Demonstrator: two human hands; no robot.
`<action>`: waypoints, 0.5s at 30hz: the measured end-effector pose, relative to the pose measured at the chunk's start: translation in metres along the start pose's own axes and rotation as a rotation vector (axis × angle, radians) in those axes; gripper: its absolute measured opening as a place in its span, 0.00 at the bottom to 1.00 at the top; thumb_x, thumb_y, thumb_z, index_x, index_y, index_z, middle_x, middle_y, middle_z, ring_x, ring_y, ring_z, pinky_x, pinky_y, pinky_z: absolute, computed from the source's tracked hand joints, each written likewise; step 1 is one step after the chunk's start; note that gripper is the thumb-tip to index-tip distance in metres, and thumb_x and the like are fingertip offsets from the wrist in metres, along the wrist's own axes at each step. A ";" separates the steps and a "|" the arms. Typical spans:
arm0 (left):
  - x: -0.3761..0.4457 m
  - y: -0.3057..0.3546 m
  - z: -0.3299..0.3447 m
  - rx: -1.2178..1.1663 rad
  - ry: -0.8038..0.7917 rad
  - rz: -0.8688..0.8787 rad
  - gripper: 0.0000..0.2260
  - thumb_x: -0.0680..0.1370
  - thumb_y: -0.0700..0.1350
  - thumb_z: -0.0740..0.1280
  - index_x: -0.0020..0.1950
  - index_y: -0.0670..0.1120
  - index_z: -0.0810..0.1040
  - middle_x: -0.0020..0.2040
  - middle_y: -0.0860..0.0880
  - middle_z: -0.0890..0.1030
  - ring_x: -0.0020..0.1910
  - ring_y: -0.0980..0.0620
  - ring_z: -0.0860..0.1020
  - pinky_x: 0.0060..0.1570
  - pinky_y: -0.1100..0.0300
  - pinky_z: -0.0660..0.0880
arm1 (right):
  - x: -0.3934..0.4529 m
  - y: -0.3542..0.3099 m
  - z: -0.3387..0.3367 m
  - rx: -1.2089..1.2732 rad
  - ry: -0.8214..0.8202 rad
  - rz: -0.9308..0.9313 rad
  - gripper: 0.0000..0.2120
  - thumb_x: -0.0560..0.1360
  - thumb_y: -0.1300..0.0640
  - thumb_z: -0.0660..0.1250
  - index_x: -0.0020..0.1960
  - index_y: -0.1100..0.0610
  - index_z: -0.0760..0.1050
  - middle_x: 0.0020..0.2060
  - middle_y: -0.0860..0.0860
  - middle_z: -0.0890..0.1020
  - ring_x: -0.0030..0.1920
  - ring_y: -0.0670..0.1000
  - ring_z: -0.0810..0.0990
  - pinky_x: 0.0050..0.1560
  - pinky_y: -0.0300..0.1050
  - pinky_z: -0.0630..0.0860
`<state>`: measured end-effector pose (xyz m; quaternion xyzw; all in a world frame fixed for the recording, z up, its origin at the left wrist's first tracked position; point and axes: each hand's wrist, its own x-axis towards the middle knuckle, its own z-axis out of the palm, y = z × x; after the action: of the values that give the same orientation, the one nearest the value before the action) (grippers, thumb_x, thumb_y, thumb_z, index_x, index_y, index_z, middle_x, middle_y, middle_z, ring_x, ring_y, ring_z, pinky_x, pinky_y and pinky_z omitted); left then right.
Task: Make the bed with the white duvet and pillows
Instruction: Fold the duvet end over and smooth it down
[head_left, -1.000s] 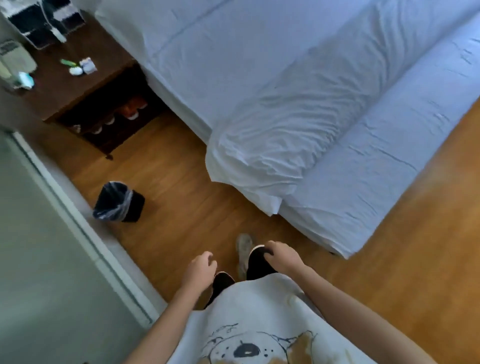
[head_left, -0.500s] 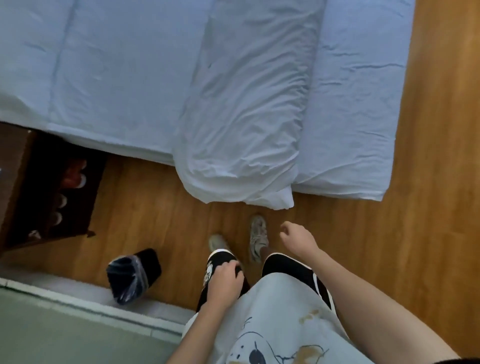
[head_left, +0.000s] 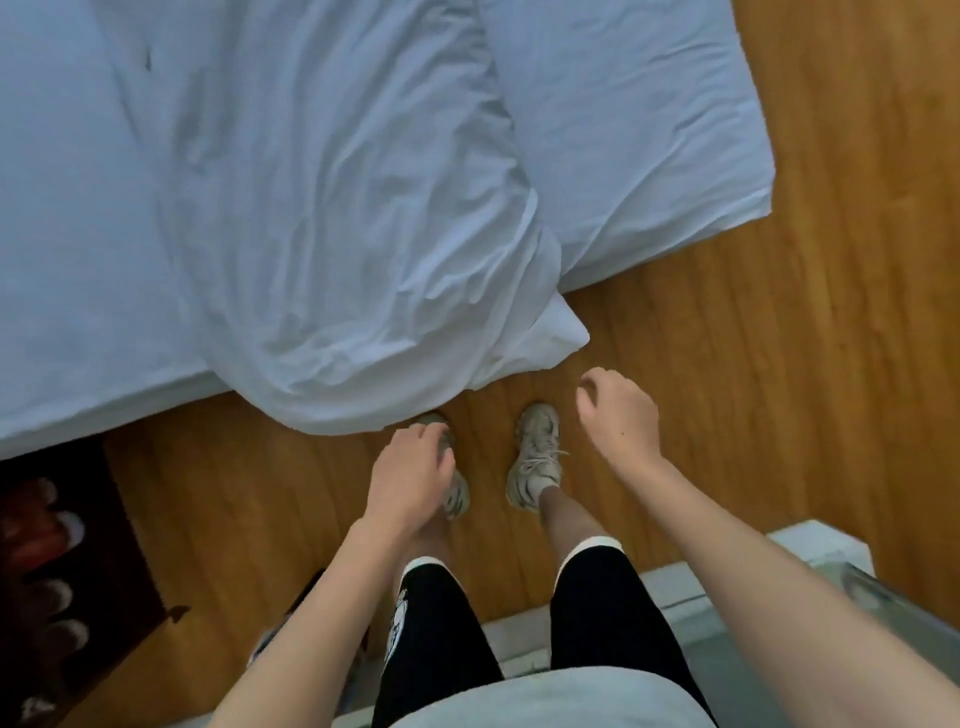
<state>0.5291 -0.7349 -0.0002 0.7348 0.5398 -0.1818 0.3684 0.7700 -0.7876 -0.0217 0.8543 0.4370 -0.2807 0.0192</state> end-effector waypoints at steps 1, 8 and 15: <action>0.006 0.000 0.004 -0.002 0.005 0.027 0.18 0.82 0.49 0.57 0.71 0.48 0.70 0.65 0.49 0.75 0.64 0.51 0.72 0.59 0.58 0.70 | 0.005 0.006 0.007 0.032 0.066 0.027 0.14 0.80 0.53 0.61 0.62 0.56 0.76 0.53 0.52 0.82 0.51 0.52 0.80 0.50 0.48 0.78; 0.057 0.048 0.006 -0.079 0.315 0.411 0.13 0.79 0.43 0.62 0.62 0.44 0.78 0.56 0.48 0.80 0.55 0.50 0.77 0.55 0.58 0.75 | 0.052 0.030 0.042 0.198 0.313 -0.011 0.20 0.78 0.53 0.65 0.68 0.56 0.71 0.59 0.52 0.79 0.57 0.53 0.79 0.55 0.49 0.75; 0.123 0.078 -0.014 0.039 0.617 0.559 0.11 0.75 0.35 0.64 0.56 0.38 0.80 0.53 0.42 0.81 0.54 0.43 0.77 0.54 0.55 0.71 | 0.087 0.035 0.063 0.221 0.474 -0.267 0.15 0.76 0.58 0.61 0.59 0.59 0.79 0.50 0.53 0.83 0.47 0.55 0.82 0.45 0.48 0.77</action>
<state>0.6425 -0.6546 -0.0455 0.8799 0.4011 0.1438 0.2103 0.8074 -0.7621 -0.1254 0.8280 0.5045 -0.1193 -0.2138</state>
